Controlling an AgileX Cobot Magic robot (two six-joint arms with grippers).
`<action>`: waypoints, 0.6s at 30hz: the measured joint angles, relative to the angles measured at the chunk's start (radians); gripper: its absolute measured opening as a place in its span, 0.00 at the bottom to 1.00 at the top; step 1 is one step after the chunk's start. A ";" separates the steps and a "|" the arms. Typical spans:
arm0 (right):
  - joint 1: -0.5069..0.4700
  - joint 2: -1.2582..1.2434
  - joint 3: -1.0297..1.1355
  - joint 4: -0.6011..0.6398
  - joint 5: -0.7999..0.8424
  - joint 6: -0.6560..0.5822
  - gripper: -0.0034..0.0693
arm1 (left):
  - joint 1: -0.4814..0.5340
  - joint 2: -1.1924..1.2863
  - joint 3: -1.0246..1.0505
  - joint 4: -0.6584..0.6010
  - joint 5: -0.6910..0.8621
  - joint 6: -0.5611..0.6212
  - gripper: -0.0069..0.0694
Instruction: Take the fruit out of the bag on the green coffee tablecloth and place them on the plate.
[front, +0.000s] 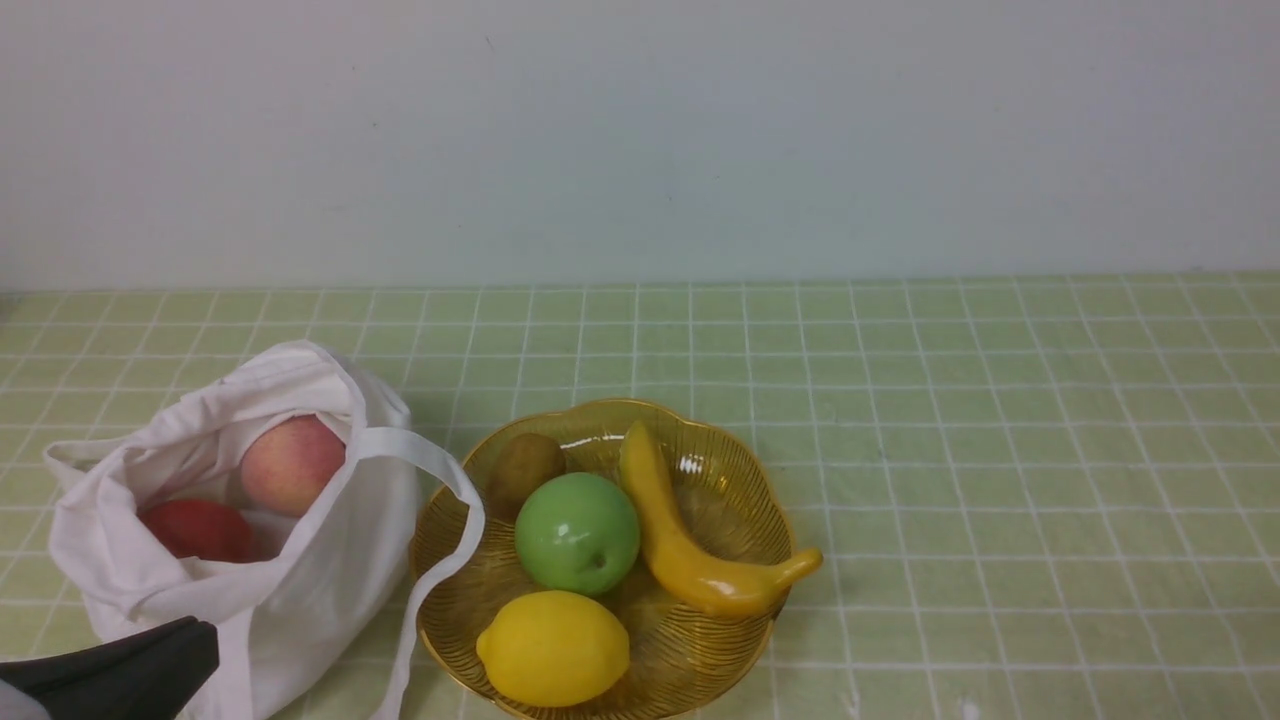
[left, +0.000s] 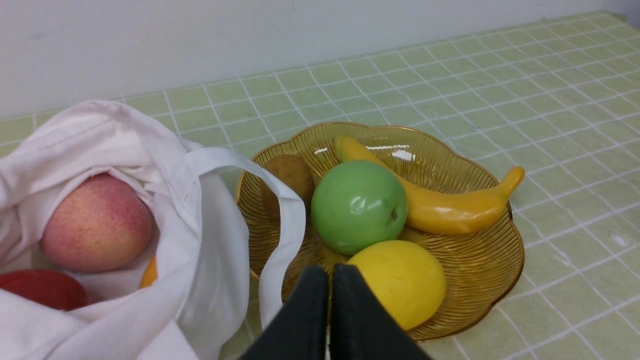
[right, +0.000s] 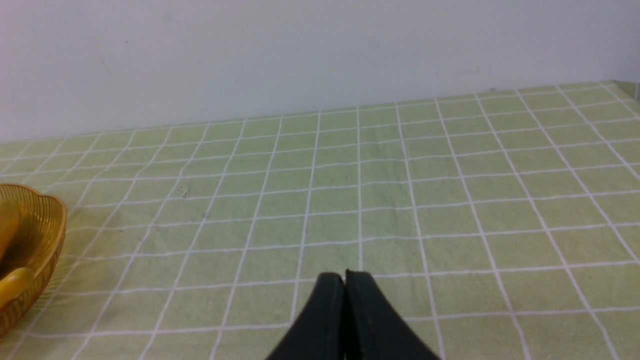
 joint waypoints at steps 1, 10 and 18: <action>0.000 0.000 0.000 0.000 0.000 0.000 0.03 | 0.000 -0.012 0.001 0.000 0.001 0.009 0.08; 0.000 0.000 0.000 0.000 0.000 0.000 0.03 | 0.165 -0.123 0.067 -0.181 -0.069 0.298 0.08; 0.000 0.000 0.000 0.000 0.000 0.000 0.03 | 0.307 -0.232 0.245 -0.264 -0.165 0.395 0.08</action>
